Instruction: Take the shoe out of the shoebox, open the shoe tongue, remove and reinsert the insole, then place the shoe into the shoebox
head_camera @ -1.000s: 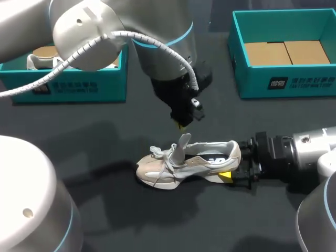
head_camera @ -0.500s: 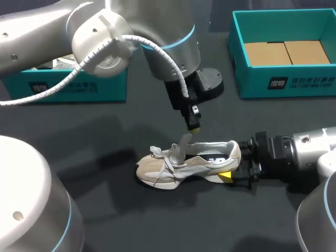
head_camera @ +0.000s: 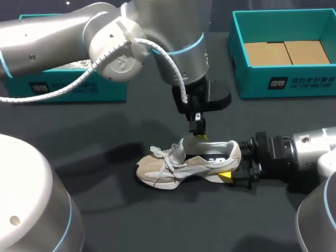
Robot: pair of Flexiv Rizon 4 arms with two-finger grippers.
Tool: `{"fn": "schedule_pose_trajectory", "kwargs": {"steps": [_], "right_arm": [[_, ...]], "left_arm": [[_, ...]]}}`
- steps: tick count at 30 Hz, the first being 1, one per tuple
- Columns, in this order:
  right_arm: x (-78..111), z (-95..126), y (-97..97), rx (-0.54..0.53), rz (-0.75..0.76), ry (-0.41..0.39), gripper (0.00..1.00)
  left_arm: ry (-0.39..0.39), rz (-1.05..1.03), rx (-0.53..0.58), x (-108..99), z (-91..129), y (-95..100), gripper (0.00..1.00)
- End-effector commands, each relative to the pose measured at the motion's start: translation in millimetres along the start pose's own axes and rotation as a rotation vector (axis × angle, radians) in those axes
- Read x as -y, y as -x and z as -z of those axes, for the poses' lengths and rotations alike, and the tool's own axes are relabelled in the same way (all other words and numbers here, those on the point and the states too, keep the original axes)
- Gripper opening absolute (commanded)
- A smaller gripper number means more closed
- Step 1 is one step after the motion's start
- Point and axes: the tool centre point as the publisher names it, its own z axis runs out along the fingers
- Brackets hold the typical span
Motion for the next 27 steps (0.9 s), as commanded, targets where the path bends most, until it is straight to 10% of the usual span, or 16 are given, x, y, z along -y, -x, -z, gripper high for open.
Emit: {"fn": "schedule_pose_trajectory", "kwargs": {"steps": [1, 27], "right_arm": [[-0.2, 0.3, -0.1, 0.001, 0.0, -0.004, 0.0], [-0.2, 0.3, -0.1, 0.001, 0.0, -0.004, 0.0]], "left_arm": [[0.024, -0.021, -0.039, 27.0, -27.0, 9.4, 0.0], [0.06, -0.009, -0.066, 28.8, -88.5, 12.7, 0.0]]}}
